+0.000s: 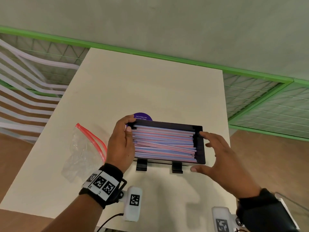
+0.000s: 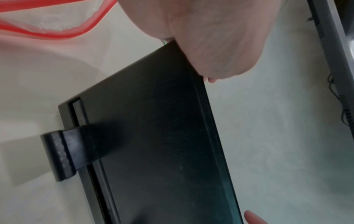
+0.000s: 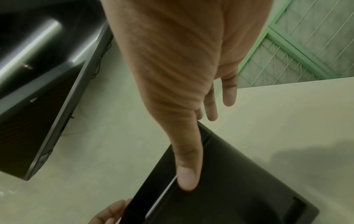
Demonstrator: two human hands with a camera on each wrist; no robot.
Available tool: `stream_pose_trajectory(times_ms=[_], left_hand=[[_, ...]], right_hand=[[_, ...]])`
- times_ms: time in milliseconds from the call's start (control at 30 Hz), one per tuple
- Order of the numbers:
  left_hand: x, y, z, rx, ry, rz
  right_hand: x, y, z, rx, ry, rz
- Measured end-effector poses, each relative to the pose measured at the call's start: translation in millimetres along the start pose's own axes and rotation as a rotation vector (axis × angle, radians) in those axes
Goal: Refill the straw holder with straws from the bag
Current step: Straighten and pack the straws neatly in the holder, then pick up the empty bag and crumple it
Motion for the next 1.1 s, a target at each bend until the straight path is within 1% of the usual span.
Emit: stream_pose_trajectory(times_ms=[100,200,333,433,500,600,667,700,733,800,900,933,1000,1033,1100], left_hand=[[-4.7,-1.0,-3.4,-0.021,-0.044,0.019],[-11.4,-3.6,-7.8,-0.021,-0.055,0.053],[-16.3,-6.5,-10.0,-0.06,-0.069,0.121],[-19.6,-7.5,-13.8,-0.06,-0.093,0.181],[-27.3,-5.8,-13.0,-0.07,-0.093,0.182],[-51.2,5.6,-9.6,-0.097,-0.089,0.12],[-72.7,18.9,-5.2,-0.082,-0.179,0.065],[-82.7,26.9,-1.4,-0.077,-0.262,0.054],[-90.9,35.5,4.1,-0.101,-0.36,0.065],[-102.3,52.4,26.3,-0.239,-0.549,0.13],[-105.3,79.7,83.9,-0.506,-0.714,0.314],[-104.9,89.0,101.3,-0.562,-0.734,0.358],[-102.8,102.8,127.6,-0.615,-0.678,0.4],[-102.9,108.2,136.6,-0.623,-0.616,0.392],[-104.4,115.1,138.2,-0.585,-0.568,0.392]], right_hand=[[1.4,4.5,0.2,-0.01,0.001,-0.079],[4.1,9.0,2.3,-0.029,-0.002,-0.12],[4.4,11.9,2.6,-0.04,0.007,-0.133],[2.9,13.5,4.1,-0.031,0.008,-0.098],[0.2,17.2,4.6,-0.03,-0.001,-0.1],[-9.3,30.0,2.6,-0.025,-0.045,-0.202],[-17.1,43.7,4.7,-0.032,-0.077,-0.287],[-20.3,51.0,8.9,-0.057,-0.091,-0.325],[-22.3,58.0,14.6,-0.091,-0.11,-0.356],[-20.0,68.0,25.3,-0.158,-0.152,-0.376],[0.4,72.1,39.5,-0.214,-0.156,-0.31],[9.6,71.3,44.4,-0.218,-0.159,-0.276],[28.0,68.3,53.6,-0.212,-0.17,-0.187],[36.7,66.5,60.1,-0.21,-0.179,-0.139],[53.1,63.2,69.5,-0.198,-0.171,-0.047]])
Point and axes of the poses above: each hand's wrist, its own y-axis away from the middle knuckle, its own x-axis out of the palm, z = x × y, the point moved 8 cm from there along -y, towards the middle knuckle, and after that the axes turned 10 degrees about z, right-handed, at the moved point
